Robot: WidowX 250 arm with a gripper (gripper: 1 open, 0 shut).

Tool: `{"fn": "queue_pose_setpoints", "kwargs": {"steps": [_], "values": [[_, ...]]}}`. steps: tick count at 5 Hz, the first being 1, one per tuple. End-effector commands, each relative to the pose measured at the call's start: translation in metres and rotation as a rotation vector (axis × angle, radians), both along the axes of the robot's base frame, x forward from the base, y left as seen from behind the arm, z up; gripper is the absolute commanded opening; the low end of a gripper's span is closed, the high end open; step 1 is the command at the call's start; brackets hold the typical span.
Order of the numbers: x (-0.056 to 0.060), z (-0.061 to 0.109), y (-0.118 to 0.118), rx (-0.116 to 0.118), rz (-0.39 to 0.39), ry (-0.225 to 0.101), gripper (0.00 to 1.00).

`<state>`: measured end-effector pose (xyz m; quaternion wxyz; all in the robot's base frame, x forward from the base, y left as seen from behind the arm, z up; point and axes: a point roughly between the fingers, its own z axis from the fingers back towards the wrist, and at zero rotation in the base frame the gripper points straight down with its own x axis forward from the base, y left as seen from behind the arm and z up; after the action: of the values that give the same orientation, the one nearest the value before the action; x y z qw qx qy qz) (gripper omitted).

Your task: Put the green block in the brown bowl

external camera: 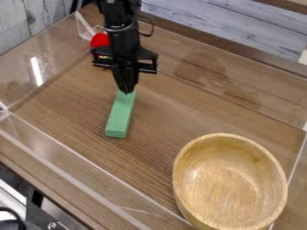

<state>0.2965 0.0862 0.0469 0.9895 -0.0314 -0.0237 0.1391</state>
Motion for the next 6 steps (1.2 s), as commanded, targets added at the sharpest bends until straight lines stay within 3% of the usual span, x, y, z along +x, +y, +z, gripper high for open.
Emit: {"fn": "queue_pose_setpoints", "kwargs": {"steps": [1,2,4,6], "values": [[0.006,0.013,0.015,0.026,-0.004,-0.043,0.00],[0.005,0.013,0.026,0.030,-0.006,-0.035,0.00],[-0.003,0.015,0.025,0.037,0.063,-0.017,0.00],[0.006,0.013,0.019,0.037,0.121,-0.002,0.00]]}}
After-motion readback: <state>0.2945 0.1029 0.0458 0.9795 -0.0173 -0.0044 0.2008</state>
